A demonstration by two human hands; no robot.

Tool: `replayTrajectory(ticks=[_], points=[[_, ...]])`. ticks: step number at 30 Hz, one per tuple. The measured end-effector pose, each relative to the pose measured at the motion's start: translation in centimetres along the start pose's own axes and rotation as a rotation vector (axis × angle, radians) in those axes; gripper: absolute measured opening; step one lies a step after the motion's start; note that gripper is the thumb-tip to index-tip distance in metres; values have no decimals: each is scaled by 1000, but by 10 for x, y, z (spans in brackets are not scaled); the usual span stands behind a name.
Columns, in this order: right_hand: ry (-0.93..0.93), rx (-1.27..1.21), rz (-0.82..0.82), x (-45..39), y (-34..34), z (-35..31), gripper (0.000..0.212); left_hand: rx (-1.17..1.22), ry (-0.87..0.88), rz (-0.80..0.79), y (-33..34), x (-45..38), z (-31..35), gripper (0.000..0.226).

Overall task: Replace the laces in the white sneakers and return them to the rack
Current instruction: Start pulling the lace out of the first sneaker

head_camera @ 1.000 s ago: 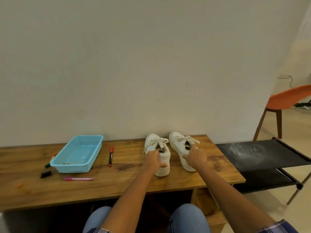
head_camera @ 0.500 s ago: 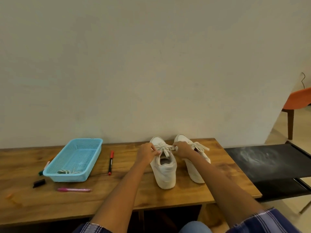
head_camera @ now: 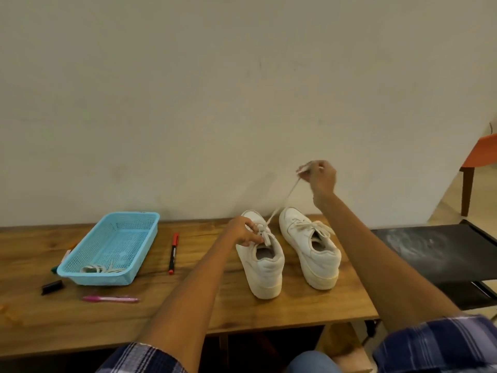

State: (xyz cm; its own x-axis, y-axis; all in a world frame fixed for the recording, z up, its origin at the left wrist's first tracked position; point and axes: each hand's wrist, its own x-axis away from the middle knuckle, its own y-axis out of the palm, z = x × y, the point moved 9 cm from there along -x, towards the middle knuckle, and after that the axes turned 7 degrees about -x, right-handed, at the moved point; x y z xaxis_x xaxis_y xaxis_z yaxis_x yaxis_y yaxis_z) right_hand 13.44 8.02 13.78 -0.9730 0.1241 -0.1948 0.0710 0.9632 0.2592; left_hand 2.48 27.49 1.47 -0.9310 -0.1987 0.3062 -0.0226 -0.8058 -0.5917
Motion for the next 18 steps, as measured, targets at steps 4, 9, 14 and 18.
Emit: replayTrajectory(ticks=[4,9,14,18], points=[[-11,739,-579,32,51,38,36,16,4,17,2,5,2,29],[84,895,-682,63,46,66,16,48,14,142,-2,11,0,24],[103,1062,-715,78,48,87,30,50,-30,179,-2,12,-4,20],[-3,1077,-755,88,66,85,20,-3,-36,171,-1,12,-3,23]])
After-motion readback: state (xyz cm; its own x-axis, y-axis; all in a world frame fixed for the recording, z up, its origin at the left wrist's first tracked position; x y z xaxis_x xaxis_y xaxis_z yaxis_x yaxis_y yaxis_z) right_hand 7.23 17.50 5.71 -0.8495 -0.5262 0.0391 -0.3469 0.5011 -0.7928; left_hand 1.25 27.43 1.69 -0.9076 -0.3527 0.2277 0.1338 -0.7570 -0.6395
